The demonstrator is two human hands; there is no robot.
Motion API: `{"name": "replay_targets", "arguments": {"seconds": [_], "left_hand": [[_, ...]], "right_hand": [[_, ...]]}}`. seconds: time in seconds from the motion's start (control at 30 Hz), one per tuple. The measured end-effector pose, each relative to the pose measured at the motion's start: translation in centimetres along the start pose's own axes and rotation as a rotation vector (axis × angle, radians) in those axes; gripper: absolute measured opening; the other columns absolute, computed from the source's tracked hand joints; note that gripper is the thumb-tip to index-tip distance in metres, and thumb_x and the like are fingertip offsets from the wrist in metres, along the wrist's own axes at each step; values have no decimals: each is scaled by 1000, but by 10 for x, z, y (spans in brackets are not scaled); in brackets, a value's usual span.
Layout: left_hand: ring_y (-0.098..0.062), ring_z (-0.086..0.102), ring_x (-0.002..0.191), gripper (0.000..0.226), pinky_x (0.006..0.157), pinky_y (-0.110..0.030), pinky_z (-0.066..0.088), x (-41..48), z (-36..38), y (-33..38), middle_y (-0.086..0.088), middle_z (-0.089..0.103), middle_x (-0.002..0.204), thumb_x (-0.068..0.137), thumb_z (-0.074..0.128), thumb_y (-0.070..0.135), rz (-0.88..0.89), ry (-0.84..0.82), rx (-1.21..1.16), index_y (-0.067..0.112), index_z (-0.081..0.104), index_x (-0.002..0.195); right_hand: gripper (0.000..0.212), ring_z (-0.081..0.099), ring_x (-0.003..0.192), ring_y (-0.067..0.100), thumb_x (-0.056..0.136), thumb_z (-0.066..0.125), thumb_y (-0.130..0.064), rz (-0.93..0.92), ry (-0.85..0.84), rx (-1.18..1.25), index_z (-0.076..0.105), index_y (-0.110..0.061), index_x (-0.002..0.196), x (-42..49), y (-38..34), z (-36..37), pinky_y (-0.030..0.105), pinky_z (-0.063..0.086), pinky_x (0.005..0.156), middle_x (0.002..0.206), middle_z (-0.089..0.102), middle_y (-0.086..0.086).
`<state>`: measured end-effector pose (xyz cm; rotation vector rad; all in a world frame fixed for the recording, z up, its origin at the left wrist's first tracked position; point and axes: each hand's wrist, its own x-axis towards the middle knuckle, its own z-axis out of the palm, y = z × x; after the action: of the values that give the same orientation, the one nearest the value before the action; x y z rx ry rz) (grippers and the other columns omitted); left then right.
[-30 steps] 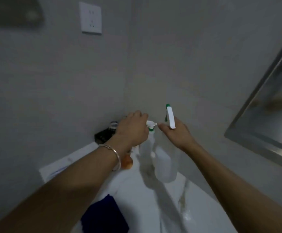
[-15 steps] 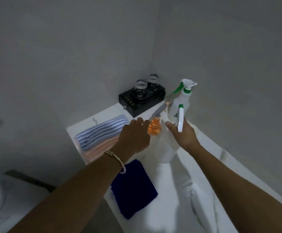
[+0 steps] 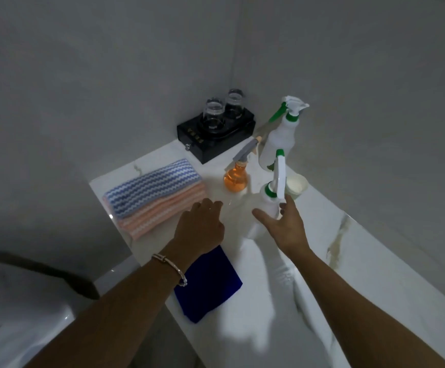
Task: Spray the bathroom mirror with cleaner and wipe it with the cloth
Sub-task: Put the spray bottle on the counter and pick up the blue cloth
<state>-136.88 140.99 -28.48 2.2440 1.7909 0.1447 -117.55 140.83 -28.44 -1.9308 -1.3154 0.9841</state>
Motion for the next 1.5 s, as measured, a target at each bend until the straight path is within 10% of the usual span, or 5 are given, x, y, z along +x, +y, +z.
{"name": "replay_targets", "arguments": {"seconds": [0.3,0.7,1.23,1.5], "left_hand": [[-27,39,122,48,97,-40,39,-48,52,-48,-9,35,139,94,38,21,-380,-255,-235,15,30,141],[-30,40,117,56,85,-41,47,-68,86,-69,-13,35,130,91,52,38,-469,-276,-119,13,29,136],[-27,8,142,106,113,-45,21,-90,81,-8,-6,6,155,74,63,56,-119,-399,-144,26,-7,149],[-16,57,87,23,73,-26,46,-71,33,45,3,55,100,87,50,28,64,-258,-252,25,52,110]], "right_hand": [[48,55,109,18,92,58,-37,177,-270,-284,50,-13,133,-38,51,44,18,35,83,124,59,5],[22,61,84,21,78,61,-28,162,-356,-440,51,-17,95,-62,78,101,38,56,73,94,60,3],[12,63,59,14,87,65,-20,266,-333,64,57,-12,90,-77,22,72,23,55,55,78,65,3],[30,59,55,20,88,61,-15,204,-170,178,46,-20,114,-87,0,-24,25,48,50,89,65,19]]}}
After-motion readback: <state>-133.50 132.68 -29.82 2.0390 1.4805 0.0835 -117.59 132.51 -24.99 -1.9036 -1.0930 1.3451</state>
